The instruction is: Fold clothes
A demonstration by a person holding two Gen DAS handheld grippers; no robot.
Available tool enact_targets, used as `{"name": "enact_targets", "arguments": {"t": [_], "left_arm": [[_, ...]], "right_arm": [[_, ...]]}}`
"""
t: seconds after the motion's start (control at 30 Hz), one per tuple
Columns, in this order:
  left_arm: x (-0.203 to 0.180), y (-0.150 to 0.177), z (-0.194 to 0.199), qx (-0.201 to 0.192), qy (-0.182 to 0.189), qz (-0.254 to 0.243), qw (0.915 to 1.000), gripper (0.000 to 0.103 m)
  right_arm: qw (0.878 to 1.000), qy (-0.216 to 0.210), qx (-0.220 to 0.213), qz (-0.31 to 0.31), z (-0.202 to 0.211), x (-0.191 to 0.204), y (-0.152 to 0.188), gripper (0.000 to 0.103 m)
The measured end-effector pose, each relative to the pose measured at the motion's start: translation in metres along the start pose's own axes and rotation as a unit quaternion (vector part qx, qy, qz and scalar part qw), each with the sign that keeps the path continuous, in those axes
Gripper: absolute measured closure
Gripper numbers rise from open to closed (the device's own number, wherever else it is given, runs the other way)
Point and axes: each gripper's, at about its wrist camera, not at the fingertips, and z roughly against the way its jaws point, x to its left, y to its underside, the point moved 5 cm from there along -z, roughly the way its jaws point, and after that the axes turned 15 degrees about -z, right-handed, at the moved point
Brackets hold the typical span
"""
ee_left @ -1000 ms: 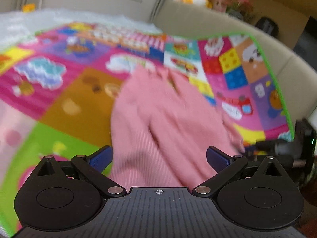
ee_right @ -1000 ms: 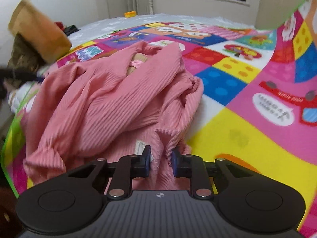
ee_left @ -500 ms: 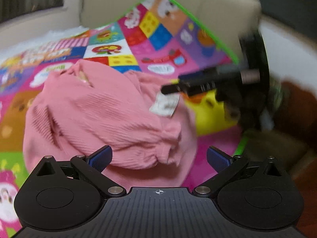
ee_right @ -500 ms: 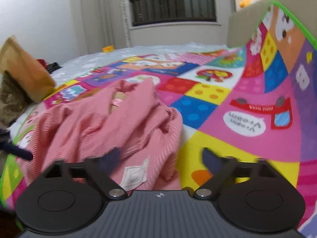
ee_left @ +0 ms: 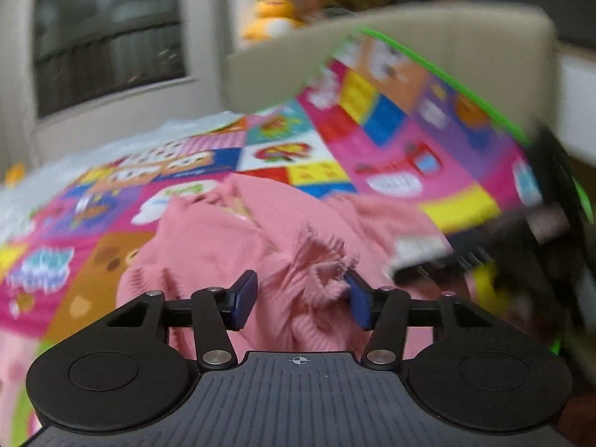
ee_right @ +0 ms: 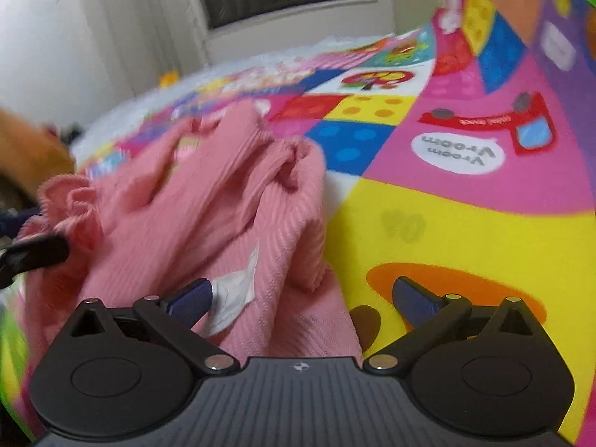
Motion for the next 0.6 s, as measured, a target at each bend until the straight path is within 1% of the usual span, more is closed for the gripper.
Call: {"name": "enact_targets", "arguments": {"t": [0.03,0.07,0.1,0.13,0.17,0.23,0.27,0.3,0.33,0.37,0.4,0.43,0.5,0.53,0.57,0.6], "left_arm": [[0.011,0.0,0.0,-0.006,-0.007,0.026,0.9996,0.053],[0.021,0.001,0.0,-0.009,-0.011,0.047,0.9988,0.053],[0.03,0.003,-0.003,-0.002,0.0,0.063,0.998,0.051],[0.037,0.005,-0.006,0.004,0.014,0.079,0.9967,0.047],[0.039,0.009,-0.008,0.011,0.037,0.093,0.9949,0.04],[0.038,0.016,-0.009,0.024,0.084,0.107,0.9904,0.035],[0.034,0.019,-0.009,0.026,0.102,0.106,0.9887,0.035],[0.03,0.022,-0.008,0.029,0.113,0.102,0.9878,0.035],[0.025,0.024,-0.009,0.033,0.122,0.098,0.9871,0.036],[0.022,0.026,-0.012,0.035,0.122,0.094,0.9874,0.037],[0.02,0.027,-0.017,0.038,0.118,0.092,0.988,0.038],[0.017,0.029,-0.021,0.041,0.114,0.089,0.9886,0.042],[0.017,0.03,-0.029,0.045,0.102,0.084,0.9903,0.061],[0.018,0.03,-0.033,0.046,0.094,0.081,0.9913,0.079],[0.021,0.028,-0.035,0.046,0.086,0.08,0.992,0.086],[0.032,0.024,-0.035,0.04,0.083,0.09,0.9917,0.086]], "right_arm": [[1.0,-0.009,-0.011,-0.009,0.006,0.0,0.0,0.0],[1.0,-0.017,-0.021,-0.009,0.012,0.002,0.0,0.0],[0.999,-0.026,-0.032,-0.01,0.018,0.005,0.0,0.0],[0.998,-0.034,-0.042,-0.011,0.025,0.007,0.0,0.0],[0.998,-0.043,-0.052,-0.011,0.031,0.009,0.0,0.0],[0.994,-0.048,-0.078,0.051,0.05,0.025,0.003,0.011],[0.992,-0.057,-0.082,0.079,0.059,0.034,0.004,0.022],[0.99,-0.074,-0.074,0.092,0.065,0.042,0.004,0.029],[0.991,-0.087,-0.056,0.089,0.064,0.047,0.004,0.032],[0.991,-0.098,-0.034,0.08,0.06,0.05,0.004,0.036],[0.991,-0.109,-0.013,0.071,0.057,0.054,0.004,0.036],[0.991,-0.12,0.009,0.062,0.053,0.058,0.005,0.036],[0.991,-0.112,0.036,0.059,0.035,0.062,0.01,0.036],[0.991,-0.111,0.043,0.061,0.027,0.066,0.013,0.036],[0.99,-0.114,0.048,0.064,0.02,0.071,0.016,0.037],[0.99,-0.116,0.052,0.067,0.014,0.076,0.019,0.045]]}}
